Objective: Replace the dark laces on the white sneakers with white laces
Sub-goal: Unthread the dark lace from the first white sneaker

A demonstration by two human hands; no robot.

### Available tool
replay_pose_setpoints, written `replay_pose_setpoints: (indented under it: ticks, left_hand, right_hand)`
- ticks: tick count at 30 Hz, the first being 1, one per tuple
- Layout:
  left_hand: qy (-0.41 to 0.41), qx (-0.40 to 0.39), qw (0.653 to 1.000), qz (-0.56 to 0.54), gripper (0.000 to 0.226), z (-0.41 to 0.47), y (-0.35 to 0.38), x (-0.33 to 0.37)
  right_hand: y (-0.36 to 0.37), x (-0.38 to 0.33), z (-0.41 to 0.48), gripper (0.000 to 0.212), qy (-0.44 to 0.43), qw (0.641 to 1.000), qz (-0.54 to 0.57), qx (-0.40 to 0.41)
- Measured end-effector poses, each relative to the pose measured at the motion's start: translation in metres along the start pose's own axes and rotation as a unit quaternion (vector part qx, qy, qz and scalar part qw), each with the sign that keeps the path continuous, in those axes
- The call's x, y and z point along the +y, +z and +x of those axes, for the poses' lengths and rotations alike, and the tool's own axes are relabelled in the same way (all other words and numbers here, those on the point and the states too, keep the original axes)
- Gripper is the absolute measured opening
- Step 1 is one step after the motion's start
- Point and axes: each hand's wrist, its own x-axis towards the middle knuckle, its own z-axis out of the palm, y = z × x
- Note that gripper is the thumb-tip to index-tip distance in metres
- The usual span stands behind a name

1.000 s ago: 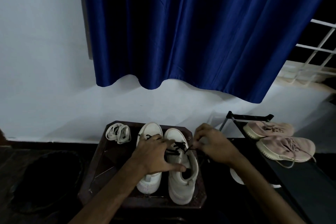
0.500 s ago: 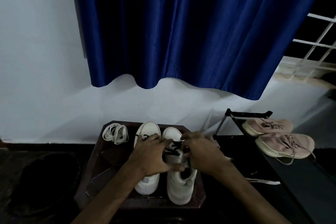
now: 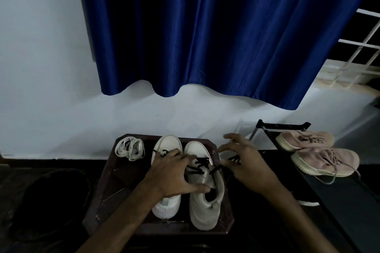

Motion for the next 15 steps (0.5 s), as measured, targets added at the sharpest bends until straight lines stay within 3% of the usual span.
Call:
replay_pose_setpoints:
  ticks: [4,8,9,12,15]
  left_hand:
    - [0.004,-0.007,1.0,0.008,0.107,-0.002,-0.001,0.002]
    - [0.009,-0.009,1.0,0.021,0.106,-0.002,-0.003,0.002]
    - [0.01,-0.012,1.0,0.022,0.106,-0.003,-0.003,0.002]
    - [0.006,-0.021,1.0,0.015,0.106,-0.003,-0.004,0.002]
    - [0.001,-0.031,1.0,0.007,0.105,-0.003,-0.004,0.002]
  right_hand:
    - [0.018,-0.03,0.003,0.023,-0.001,0.974,-0.186,-0.129]
    - [0.022,-0.044,0.001,0.022,-0.014,0.95,-0.286,-0.124]
    - [0.02,-0.043,0.0,0.02,-0.013,0.957,-0.265,-0.12]
    - [-0.001,-0.022,0.004,0.003,0.028,0.996,-0.065,-0.058]
    - [-0.03,0.014,0.006,0.026,0.08,0.994,0.054,0.058]
